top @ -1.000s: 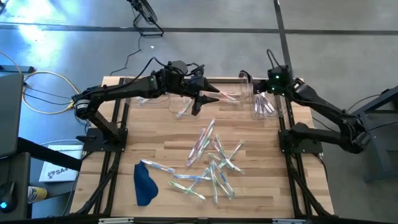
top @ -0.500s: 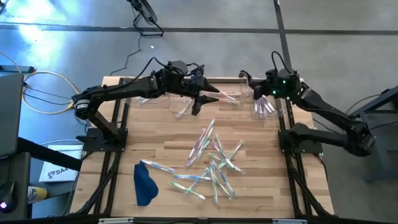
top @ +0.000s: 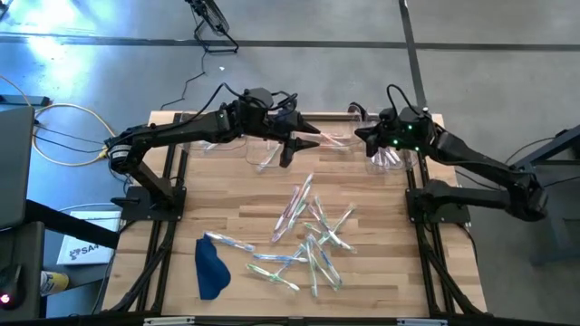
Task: Pick & Place Toothbrushes
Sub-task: Put the blue toothbrush into the left transparent bin
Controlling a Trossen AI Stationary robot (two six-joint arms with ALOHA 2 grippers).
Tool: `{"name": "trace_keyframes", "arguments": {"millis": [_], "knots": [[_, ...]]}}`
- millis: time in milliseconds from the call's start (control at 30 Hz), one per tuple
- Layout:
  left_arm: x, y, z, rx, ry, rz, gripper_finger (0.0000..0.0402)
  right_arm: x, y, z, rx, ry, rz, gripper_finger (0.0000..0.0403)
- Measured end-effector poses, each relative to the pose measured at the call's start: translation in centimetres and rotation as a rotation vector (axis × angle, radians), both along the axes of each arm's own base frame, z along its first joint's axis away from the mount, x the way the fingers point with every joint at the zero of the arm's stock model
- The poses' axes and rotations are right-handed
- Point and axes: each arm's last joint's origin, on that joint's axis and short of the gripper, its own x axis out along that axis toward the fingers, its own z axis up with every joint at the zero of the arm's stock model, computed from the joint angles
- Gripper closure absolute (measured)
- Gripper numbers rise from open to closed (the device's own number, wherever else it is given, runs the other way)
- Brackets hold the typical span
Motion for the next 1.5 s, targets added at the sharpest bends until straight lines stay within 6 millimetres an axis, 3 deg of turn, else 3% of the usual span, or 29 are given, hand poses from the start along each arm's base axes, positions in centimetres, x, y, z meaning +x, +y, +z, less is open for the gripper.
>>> {"name": "trace_keyframes", "arguments": {"millis": [400,633,1000,1500], "knots": [[0.1,-0.3,0.6,0.068,-0.063,-0.01,0.0234,1.1,1.3,0.8,-0.118,-0.047,0.127,0.0364],[0.7,-2.8,0.7,0.122,-0.063,0.004,0.0253,1.6,1.9,1.2,-0.135,-0.082,0.165,0.0364],[-1.4,-5.0,2.0,0.167,-0.024,-0.003,0.0323,2.6,3.5,2.1,-0.176,-0.185,0.316,0.0364],[-3.3,-6.5,2.1,0.19,0.09,-0.022,0.0346,2.8,4.3,2.0,-0.184,-0.183,0.397,0.0364]]}}
